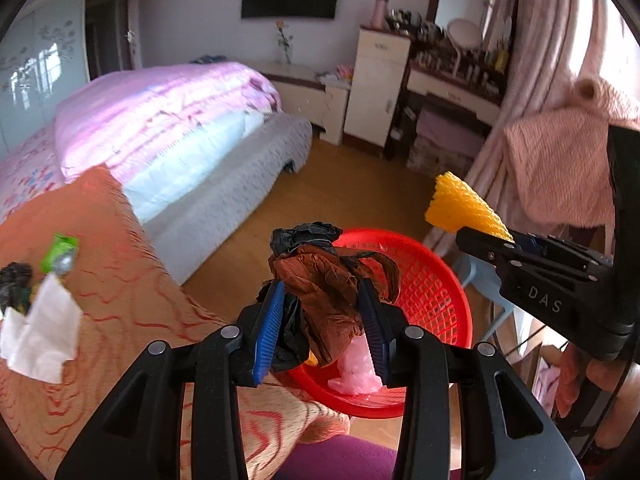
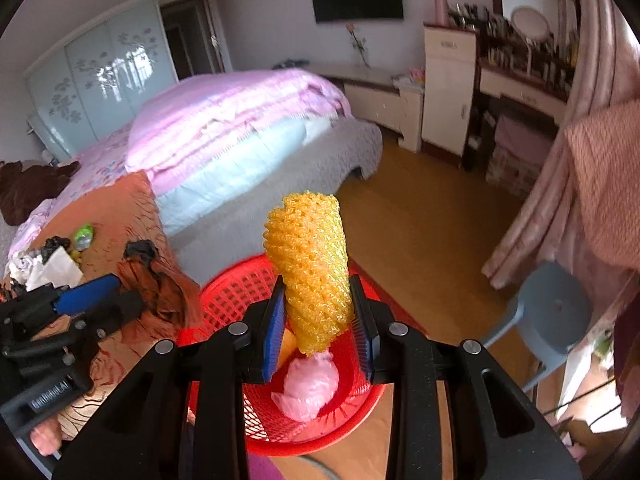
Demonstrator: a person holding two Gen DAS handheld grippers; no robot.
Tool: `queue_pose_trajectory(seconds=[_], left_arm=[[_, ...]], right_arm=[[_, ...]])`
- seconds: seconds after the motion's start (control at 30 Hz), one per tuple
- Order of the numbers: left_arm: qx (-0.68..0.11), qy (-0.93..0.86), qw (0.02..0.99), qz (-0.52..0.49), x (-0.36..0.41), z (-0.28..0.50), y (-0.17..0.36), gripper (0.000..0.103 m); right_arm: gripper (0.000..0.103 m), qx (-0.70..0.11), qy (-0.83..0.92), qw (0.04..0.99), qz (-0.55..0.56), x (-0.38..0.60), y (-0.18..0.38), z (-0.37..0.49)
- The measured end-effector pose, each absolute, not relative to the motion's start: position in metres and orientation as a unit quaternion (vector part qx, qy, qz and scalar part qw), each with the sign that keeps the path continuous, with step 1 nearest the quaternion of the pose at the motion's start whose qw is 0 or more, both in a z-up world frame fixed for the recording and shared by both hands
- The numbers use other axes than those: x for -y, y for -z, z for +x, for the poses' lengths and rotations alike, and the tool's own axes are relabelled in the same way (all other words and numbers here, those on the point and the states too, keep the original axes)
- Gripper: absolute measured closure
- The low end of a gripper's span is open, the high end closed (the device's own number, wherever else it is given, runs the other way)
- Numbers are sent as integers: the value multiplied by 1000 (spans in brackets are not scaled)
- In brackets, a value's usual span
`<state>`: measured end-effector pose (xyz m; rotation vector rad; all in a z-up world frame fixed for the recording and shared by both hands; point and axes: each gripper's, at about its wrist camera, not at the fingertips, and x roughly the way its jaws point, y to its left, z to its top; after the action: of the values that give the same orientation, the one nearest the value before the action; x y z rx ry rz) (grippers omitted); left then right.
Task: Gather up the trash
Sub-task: 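Carry the brown bag and yellow net with both grippers over the red wastebasket, then open both grippers to drop the brown bag and yellow net into the wastebasket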
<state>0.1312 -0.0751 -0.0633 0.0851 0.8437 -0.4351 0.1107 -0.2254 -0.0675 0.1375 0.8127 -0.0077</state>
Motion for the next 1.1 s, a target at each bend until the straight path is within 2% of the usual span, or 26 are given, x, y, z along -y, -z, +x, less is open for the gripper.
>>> queue_pose_trajectory(seconds=[0.23,0.4,0.47,0.57,0.7,0.77,0.83,1.1], left_arm=[[-430,216,875,49,80,140,82,62],[-437,219,871,47,81,140,88,52],[-440,221,869,47,81,140,91,50],[-441,224,868,46,82,139,91,46],[-438,225,869,47,82,140,90,41],[-435,226,870,47,83,139,88,34],[-433,229,871,42,81,139,86,31],[-418,211,883,26,64,131,75,29]], right_arm=[[71,-433,6,899,65,224,88,121],[57,-441,10,895,69,229,94,123],[45,-442,14,894,73,232,95,122],[40,-440,20,895,74,235,96,122],[38,-438,23,896,75,236,94,121],[38,-436,24,897,73,236,93,120],[38,-433,25,898,74,237,91,118],[38,-419,35,904,79,242,84,115]])
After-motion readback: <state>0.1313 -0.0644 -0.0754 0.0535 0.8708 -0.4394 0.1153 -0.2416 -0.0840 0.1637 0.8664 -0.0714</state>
